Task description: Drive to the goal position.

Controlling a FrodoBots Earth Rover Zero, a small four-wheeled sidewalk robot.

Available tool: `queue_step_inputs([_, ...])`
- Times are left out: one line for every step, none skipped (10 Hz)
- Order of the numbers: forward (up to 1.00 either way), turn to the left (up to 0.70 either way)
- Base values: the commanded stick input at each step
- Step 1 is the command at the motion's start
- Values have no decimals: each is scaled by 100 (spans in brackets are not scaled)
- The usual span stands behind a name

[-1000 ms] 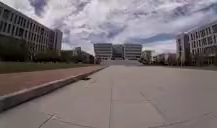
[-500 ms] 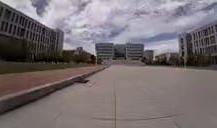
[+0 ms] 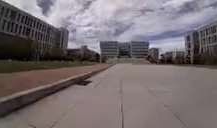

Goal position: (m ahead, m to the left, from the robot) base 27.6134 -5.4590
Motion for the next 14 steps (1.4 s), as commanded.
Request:
queue_step_inputs([100, 0])
queue_step_inputs([100, -15])
queue_step_inputs([100, -40])
queue_step_inputs([100, -40])
queue_step_inputs([100, -40])
queue_step_inputs([100, -40])
queue_step_inputs([100, -23])
queue_step_inputs([100, 0])
queue_step_inputs([100, 0])
queue_step_inputs([100, 0])
queue_step_inputs([100, 0])
queue_step_inputs([100, 0])
queue_step_inputs([100, 0])
queue_step_inputs([100, 0])
